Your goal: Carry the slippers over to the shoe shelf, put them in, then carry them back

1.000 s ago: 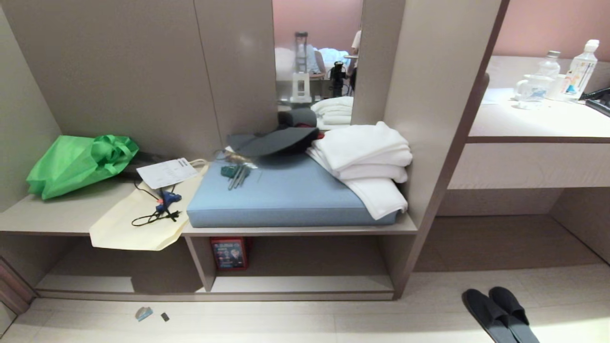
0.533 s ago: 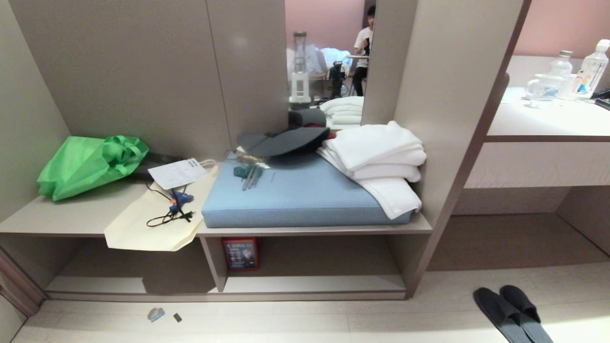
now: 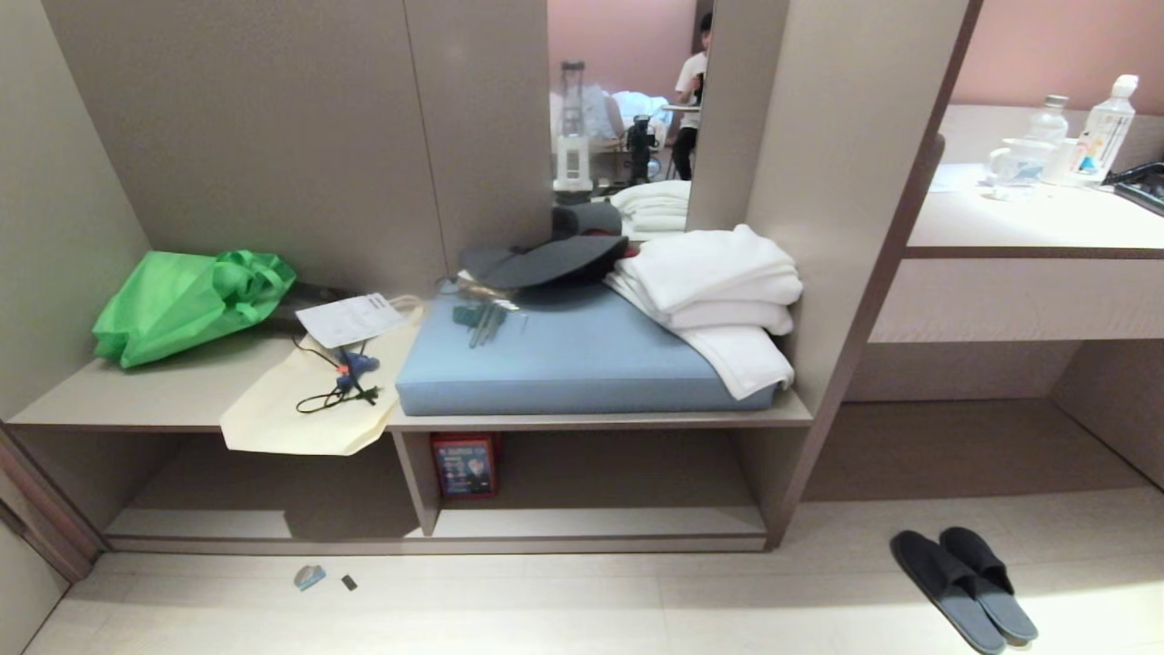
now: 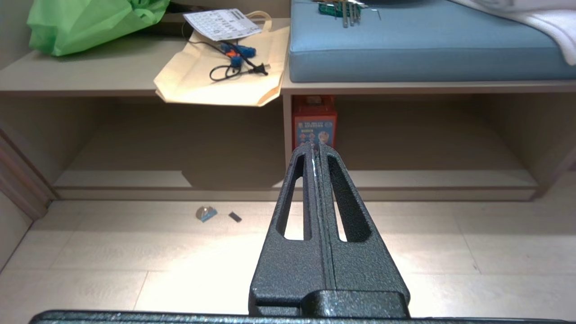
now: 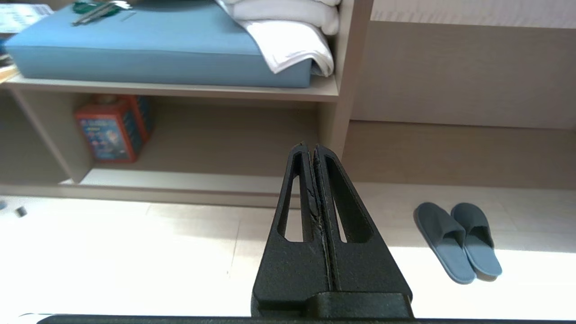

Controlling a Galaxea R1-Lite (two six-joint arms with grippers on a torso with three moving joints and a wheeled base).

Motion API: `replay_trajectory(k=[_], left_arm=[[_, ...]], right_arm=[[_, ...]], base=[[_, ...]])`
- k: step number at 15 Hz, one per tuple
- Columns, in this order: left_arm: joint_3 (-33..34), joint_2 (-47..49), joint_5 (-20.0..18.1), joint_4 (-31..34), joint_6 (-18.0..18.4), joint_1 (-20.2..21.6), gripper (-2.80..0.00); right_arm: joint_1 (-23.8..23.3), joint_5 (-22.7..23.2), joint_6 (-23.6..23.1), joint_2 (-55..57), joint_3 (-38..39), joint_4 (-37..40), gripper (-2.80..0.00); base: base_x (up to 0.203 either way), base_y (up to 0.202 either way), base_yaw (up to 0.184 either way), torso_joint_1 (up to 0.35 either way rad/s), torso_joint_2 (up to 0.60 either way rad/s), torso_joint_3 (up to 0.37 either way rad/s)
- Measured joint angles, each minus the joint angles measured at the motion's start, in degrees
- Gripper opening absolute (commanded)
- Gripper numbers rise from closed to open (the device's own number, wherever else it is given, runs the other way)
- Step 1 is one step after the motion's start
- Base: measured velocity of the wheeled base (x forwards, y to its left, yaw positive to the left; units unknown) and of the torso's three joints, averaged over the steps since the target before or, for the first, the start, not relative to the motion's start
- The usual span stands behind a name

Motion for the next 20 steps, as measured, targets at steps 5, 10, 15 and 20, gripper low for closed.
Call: replay_trajectory(k=[5,10,15,20], left_arm=[[0.0,0.0,0.0,0.0,0.0,0.0,-2.8],[0.0,0.0,0.0,0.0,0.0,0.0,-2.8],[0.0,0.0,0.0,0.0,0.0,0.0,-2.8],[0.0,0.0,0.0,0.0,0.0,0.0,-2.8]], right_arm=[[0.0,0.0,0.1,0.0,0.0,0.0,-2.8],[0.0,0.0,0.2,0.0,0.0,0.0,-2.8],[0.0,0.0,0.1,0.0,0.0,0.0,-2.8],[0.0,0.0,0.1,0.0,0.0,0.0,-2.8]], base=[[-0.195,0.0,0.001,0.0,0.0,0.002],[-0.196,0.0,0.001,0.002,0.0,0.0],[-0.195,0.0,0.001,0.001,0.0,0.001],[-0.196,0.0,0.002,0.001,0.0,-0.001]])
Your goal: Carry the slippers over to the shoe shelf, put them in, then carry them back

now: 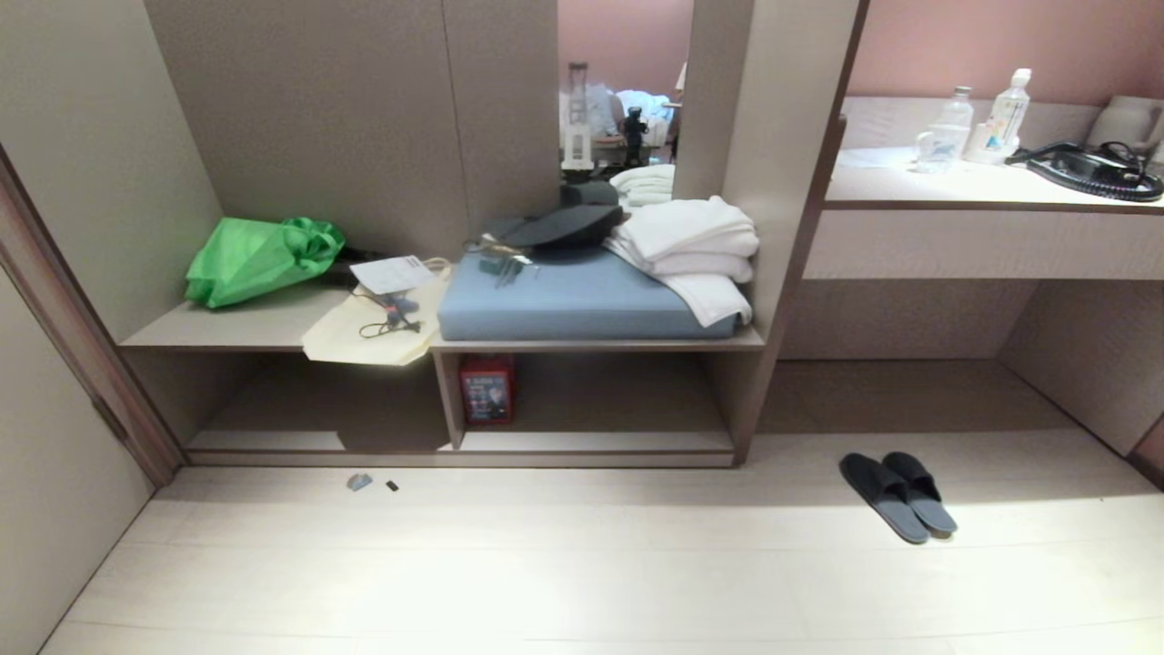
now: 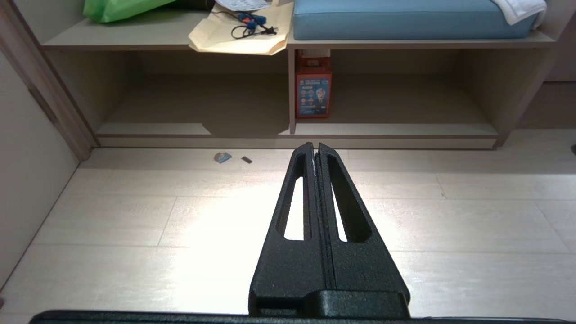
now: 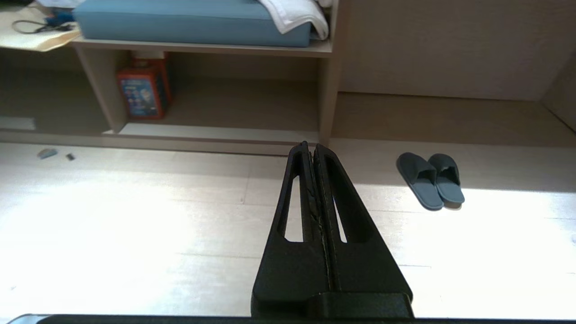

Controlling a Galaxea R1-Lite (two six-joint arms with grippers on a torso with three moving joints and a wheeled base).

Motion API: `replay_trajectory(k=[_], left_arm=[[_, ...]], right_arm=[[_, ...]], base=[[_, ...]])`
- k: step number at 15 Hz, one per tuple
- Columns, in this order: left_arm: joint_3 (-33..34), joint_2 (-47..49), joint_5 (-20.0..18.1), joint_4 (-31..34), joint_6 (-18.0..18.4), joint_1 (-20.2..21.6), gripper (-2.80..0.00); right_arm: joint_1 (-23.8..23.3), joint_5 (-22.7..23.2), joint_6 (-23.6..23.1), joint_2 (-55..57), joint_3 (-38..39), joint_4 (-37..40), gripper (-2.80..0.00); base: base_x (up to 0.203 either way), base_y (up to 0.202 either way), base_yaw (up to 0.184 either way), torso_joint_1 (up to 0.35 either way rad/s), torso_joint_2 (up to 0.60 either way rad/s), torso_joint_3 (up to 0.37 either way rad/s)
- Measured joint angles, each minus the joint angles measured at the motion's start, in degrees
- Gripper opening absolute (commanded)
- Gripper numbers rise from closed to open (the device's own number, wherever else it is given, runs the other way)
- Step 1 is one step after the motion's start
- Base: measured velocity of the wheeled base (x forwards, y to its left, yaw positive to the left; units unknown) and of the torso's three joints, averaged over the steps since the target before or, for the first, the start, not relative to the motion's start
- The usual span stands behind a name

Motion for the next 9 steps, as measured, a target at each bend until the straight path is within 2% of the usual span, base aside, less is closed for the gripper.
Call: replay_trajectory(k=[9], left_arm=[[0.0,0.0,0.0,0.0,0.0,0.0,-2.8]], right_arm=[[0.0,0.0,-0.1,0.0,0.0,0.0,-2.8]], base=[[-0.194,0.0,0.001,0.0,0.0,0.003]])
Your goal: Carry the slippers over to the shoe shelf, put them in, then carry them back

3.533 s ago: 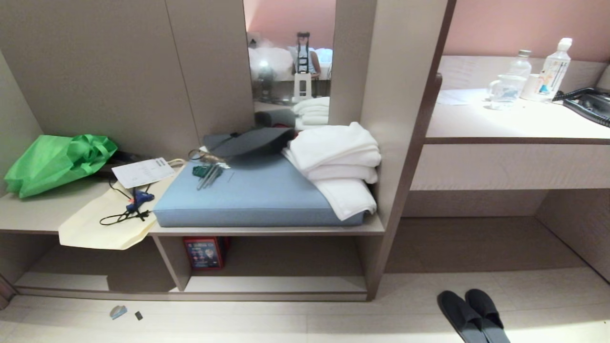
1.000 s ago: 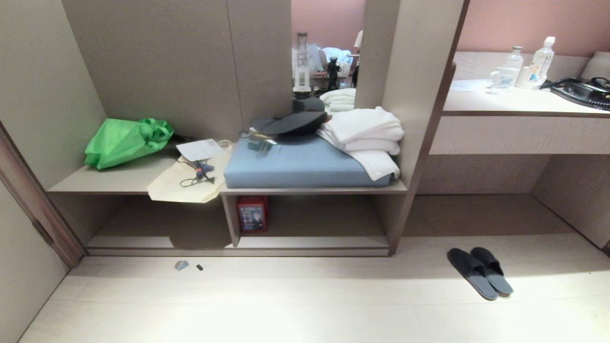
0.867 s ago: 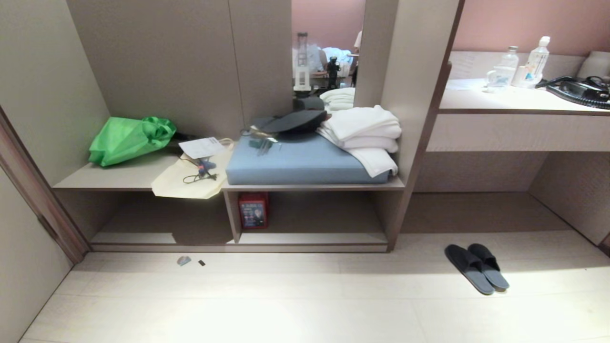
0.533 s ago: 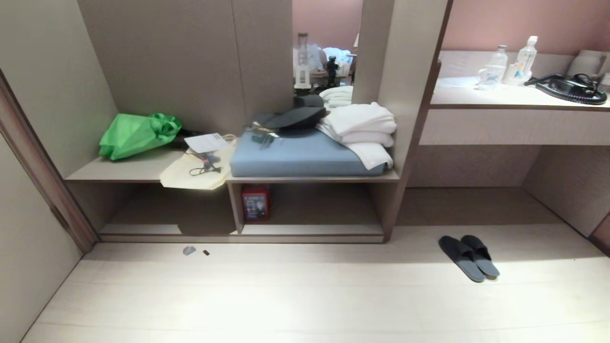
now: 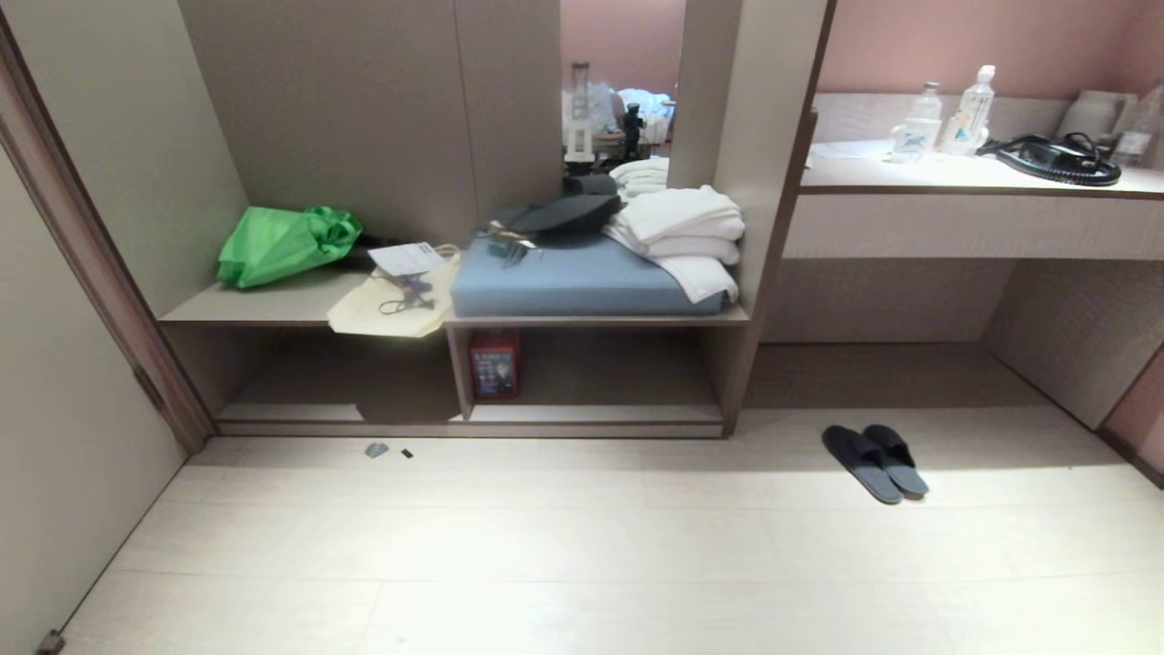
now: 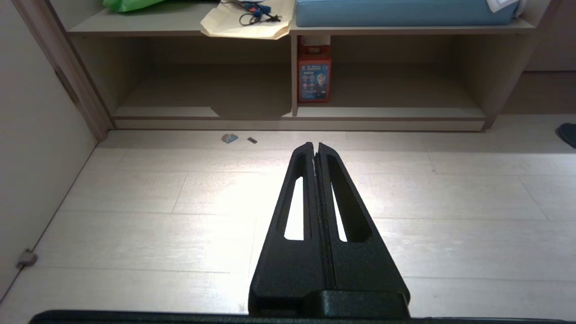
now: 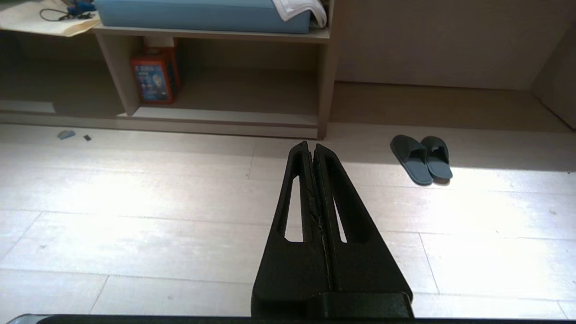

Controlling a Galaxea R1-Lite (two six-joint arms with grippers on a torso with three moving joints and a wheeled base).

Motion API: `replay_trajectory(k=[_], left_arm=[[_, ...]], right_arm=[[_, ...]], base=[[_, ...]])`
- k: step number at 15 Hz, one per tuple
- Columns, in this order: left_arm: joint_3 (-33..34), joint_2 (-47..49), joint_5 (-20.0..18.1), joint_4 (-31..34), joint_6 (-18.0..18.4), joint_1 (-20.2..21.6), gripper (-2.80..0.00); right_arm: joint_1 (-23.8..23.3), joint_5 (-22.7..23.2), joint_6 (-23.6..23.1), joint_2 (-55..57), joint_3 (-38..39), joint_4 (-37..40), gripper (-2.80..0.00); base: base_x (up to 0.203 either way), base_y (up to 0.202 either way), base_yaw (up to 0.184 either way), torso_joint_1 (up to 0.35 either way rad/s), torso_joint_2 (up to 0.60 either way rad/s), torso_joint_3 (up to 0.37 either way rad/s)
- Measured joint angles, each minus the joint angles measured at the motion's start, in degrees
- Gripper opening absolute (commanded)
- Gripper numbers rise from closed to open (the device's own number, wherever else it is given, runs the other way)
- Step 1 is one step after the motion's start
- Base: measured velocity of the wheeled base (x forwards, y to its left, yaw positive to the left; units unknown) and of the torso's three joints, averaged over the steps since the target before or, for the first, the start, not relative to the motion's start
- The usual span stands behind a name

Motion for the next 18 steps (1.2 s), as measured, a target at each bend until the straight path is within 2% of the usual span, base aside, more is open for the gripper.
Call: replay_trajectory(k=[18], left_arm=[[0.0,0.0,0.0,0.0,0.0,0.0,-2.8]], right_arm=[[0.0,-0.1,0.1,0.0,0.0,0.0,-2.8]], base=[[-0.007,0.0,0.0,0.0,0.0,0.0]])
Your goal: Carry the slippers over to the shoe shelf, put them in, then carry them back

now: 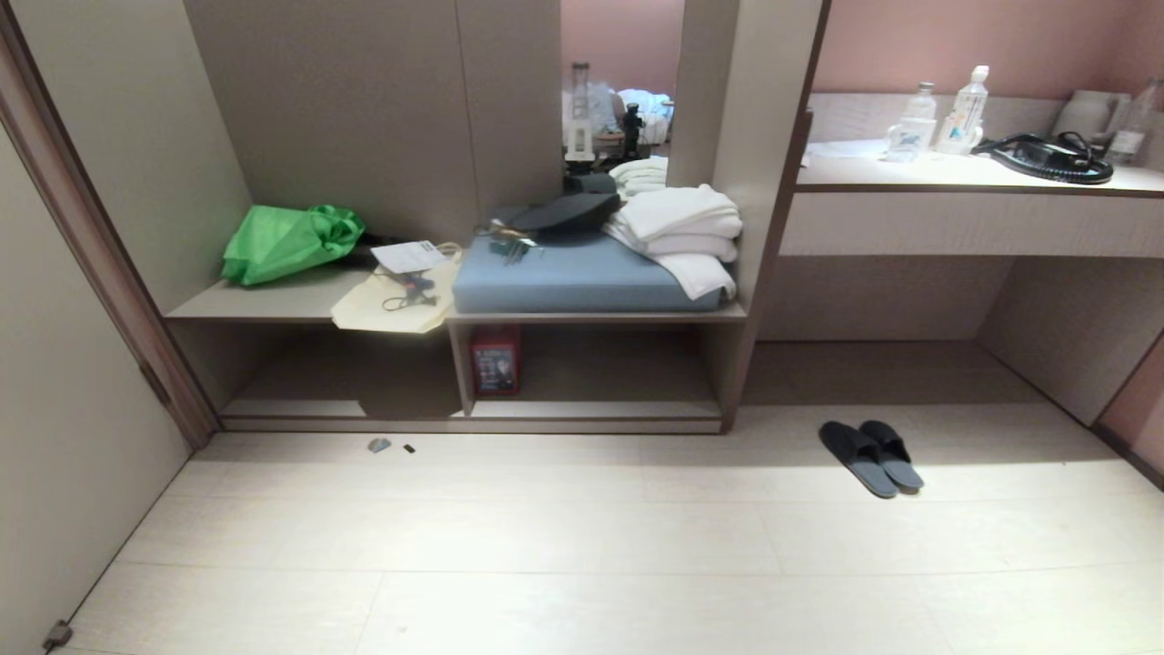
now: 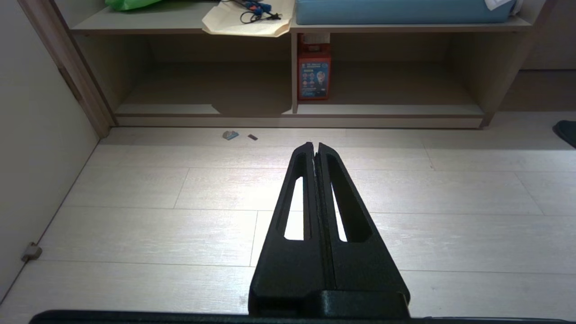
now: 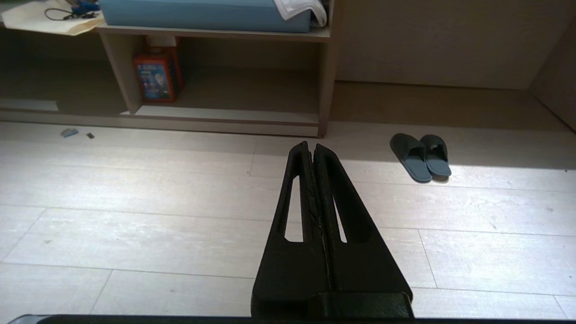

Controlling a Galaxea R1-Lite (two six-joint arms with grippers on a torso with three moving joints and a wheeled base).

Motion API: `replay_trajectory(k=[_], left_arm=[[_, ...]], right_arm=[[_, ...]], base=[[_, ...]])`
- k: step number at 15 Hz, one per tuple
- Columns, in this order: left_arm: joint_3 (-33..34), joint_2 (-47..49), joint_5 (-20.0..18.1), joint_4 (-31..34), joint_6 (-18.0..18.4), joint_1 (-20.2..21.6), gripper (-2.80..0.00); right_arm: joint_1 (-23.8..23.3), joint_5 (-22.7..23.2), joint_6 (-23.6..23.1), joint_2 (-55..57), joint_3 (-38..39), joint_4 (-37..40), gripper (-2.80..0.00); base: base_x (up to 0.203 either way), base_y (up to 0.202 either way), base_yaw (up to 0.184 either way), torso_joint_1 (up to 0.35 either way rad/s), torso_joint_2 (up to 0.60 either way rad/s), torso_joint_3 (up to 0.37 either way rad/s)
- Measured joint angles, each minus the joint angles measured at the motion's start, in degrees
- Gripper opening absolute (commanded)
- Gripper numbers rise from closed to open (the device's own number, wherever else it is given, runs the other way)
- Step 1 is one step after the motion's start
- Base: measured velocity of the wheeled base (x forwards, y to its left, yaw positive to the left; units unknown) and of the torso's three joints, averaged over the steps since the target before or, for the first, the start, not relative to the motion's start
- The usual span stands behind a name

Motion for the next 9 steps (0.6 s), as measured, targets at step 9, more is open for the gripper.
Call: replay_trajectory(k=[9], left_arm=[[0.0,0.0,0.0,0.0,0.0,0.0,-2.8]], right_arm=[[0.0,0.0,0.3,0.0,0.0,0.0,-2.8]], base=[[0.0,0.0,0.0,0.0,0.0,0.0]])
